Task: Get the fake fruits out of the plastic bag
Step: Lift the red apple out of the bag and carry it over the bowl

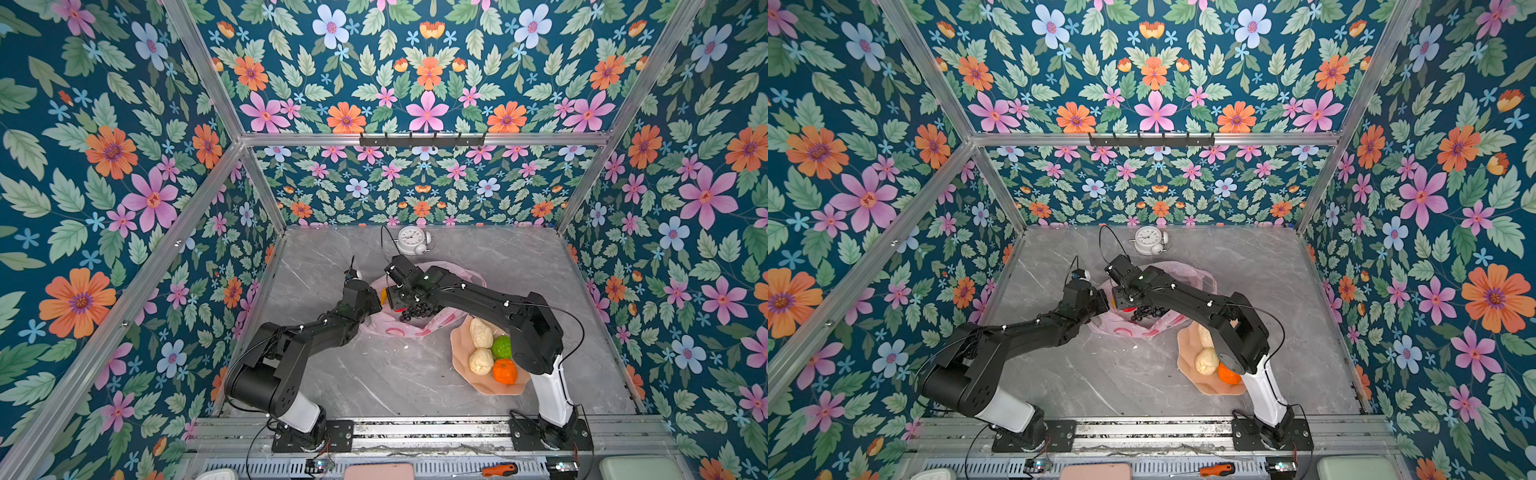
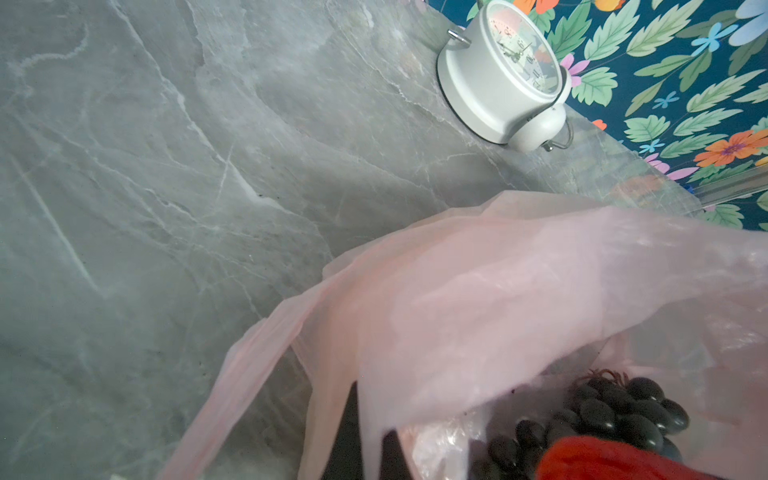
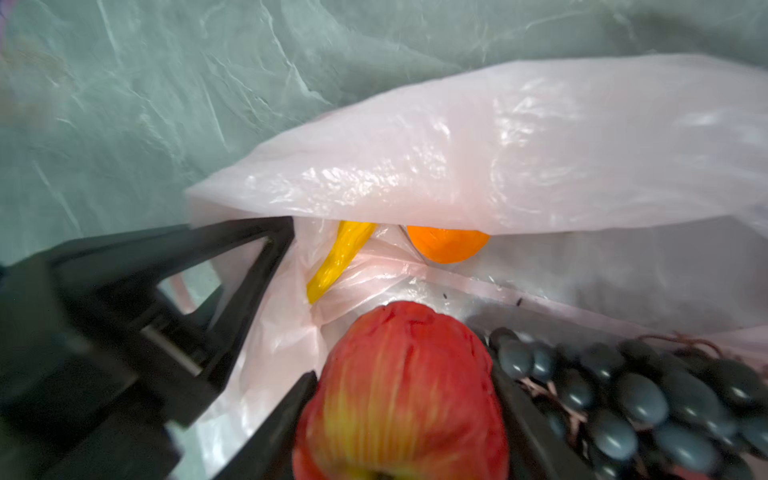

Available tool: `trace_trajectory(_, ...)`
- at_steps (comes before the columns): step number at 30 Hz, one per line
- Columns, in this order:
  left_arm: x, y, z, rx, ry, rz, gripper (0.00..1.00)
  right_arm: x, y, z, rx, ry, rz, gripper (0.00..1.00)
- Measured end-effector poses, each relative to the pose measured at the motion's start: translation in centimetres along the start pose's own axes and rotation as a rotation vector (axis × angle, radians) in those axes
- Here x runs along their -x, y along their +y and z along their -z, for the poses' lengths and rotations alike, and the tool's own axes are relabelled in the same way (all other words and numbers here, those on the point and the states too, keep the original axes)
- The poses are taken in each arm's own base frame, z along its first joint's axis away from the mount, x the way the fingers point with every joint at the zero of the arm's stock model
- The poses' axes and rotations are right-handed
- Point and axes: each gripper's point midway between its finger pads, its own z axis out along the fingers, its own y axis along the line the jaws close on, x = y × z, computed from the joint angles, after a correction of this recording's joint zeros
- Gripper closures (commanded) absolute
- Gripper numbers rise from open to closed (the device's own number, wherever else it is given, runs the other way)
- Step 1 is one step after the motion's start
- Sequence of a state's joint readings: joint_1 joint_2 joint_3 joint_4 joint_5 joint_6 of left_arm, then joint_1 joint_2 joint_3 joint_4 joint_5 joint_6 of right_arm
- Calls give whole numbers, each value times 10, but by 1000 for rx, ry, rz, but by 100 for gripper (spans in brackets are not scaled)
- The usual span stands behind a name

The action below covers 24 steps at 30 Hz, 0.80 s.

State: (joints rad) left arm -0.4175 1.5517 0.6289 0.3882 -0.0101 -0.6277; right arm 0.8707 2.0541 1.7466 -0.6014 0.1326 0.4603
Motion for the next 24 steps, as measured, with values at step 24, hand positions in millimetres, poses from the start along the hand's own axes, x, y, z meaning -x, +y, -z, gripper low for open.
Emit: trace_trajectory(24, 1, 0, 0, 2, -1, -2, 95, -62, -73, 134, -18, -42, -7, 38)
